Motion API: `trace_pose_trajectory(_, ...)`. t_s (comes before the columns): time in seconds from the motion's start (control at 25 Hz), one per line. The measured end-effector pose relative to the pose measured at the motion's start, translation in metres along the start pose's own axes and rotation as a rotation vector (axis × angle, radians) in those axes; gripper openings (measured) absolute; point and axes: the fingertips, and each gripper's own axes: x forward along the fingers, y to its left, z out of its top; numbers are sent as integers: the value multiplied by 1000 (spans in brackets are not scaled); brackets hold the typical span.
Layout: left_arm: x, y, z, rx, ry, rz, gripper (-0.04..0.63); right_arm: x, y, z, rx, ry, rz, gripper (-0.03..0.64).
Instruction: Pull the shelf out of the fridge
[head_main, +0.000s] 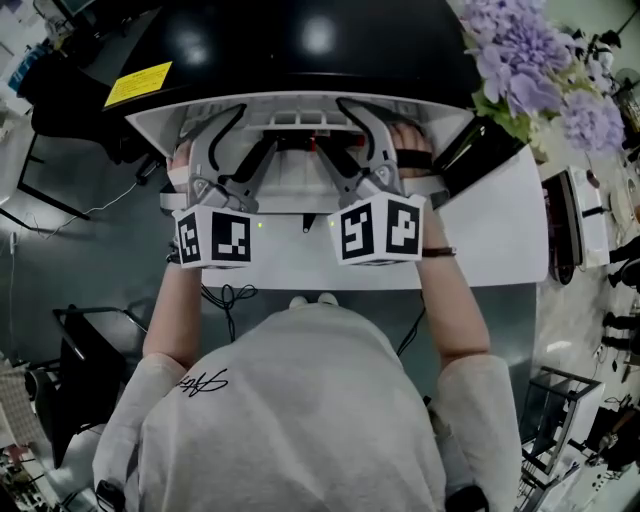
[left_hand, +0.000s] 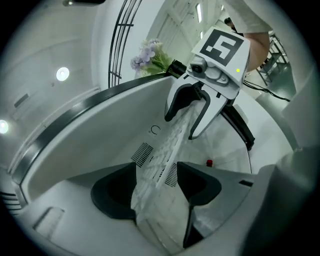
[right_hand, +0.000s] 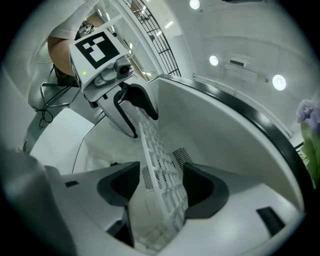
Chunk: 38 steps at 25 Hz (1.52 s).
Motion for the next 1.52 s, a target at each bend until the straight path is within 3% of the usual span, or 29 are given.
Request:
trace_pose_trajectory(0.52,30,-6,-14,133,95,-47,242,35,7,-19,-144,112,18,249)
trace_pose_trajectory(0.88,42,-6,-12,159,99,-58,242,47,5,-21,-203,150,8,247)
trace_pose_trajectory(1.12,45,-9,-18,238,126,-52,241,52,4,-21,-238,175,1,245)
trace_pose_trajectory(1.32,47,-12,-18,258,134,-44,235,51,3,-24,-253,205,-3,183)
trace_pose_trajectory(1.36,47,-12,-19,282,144,-44,209,51,1,-24,-250,208,-14,158)
trace_pose_trajectory(1.44,48,-11,-22,326,159,-37,86,52,-2,-23,-252,208,-38,77)
trace_pose_trajectory(1.52,48,-9,-23,334,169,-29,58,53,-3,-22,-260,206,-56,74)
